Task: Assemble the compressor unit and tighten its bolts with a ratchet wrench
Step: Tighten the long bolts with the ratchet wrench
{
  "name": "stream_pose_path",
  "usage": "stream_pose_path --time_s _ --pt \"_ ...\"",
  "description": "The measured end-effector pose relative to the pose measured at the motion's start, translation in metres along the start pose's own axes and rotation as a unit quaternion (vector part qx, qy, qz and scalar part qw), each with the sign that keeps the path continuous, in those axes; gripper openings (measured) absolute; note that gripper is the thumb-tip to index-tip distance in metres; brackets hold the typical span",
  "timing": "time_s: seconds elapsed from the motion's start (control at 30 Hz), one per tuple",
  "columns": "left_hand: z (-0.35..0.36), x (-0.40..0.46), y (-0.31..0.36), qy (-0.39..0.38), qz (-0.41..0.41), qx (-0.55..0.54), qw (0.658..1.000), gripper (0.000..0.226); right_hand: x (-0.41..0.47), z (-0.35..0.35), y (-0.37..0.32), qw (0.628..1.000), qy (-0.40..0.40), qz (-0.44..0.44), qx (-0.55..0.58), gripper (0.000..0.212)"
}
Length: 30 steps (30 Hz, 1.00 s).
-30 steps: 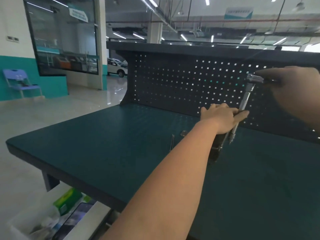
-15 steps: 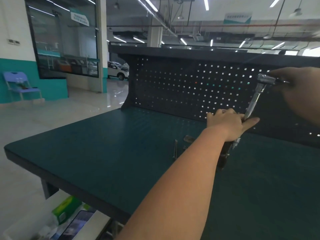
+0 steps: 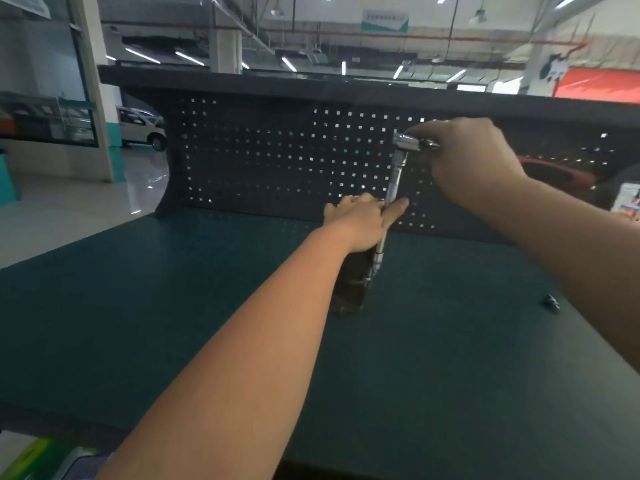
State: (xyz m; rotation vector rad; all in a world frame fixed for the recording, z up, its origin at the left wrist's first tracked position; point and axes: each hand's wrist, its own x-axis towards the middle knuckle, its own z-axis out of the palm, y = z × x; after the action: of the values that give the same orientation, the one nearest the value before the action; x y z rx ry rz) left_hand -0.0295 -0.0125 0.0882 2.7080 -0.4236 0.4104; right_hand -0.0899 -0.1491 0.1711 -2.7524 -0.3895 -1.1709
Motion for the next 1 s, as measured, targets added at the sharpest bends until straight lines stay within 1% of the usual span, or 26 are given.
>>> stream_pose_path --time_s 0.13,0.3,0.53,0.7,0.87,1.0 --pt "0.003 0.004 -0.004 0.006 0.006 0.001 1.0 0.077 -0.001 0.005 0.004 1.0 -0.004 0.002 0.003 0.044" --pt "0.002 0.002 -0.005 0.006 0.012 0.0 1.0 0.078 0.003 -0.003 0.004 0.999 0.015 0.012 0.03 0.043" --pt "0.002 0.002 -0.005 0.002 0.012 0.009 1.0 0.079 0.002 -0.004 0.002 0.999 0.006 0.013 0.041 0.046" --pt "0.002 0.002 -0.005 0.01 0.015 0.011 1.0 0.078 0.001 -0.001 0.005 0.998 0.008 0.022 0.055 0.044" --pt "0.003 0.002 -0.005 0.015 0.016 0.018 1.0 0.075 0.001 -0.003 0.001 0.998 0.006 0.028 0.053 0.043" --pt "0.004 0.002 -0.006 0.021 0.019 0.017 0.999 0.075 0.001 -0.004 -0.005 0.999 0.009 0.047 0.017 0.047"
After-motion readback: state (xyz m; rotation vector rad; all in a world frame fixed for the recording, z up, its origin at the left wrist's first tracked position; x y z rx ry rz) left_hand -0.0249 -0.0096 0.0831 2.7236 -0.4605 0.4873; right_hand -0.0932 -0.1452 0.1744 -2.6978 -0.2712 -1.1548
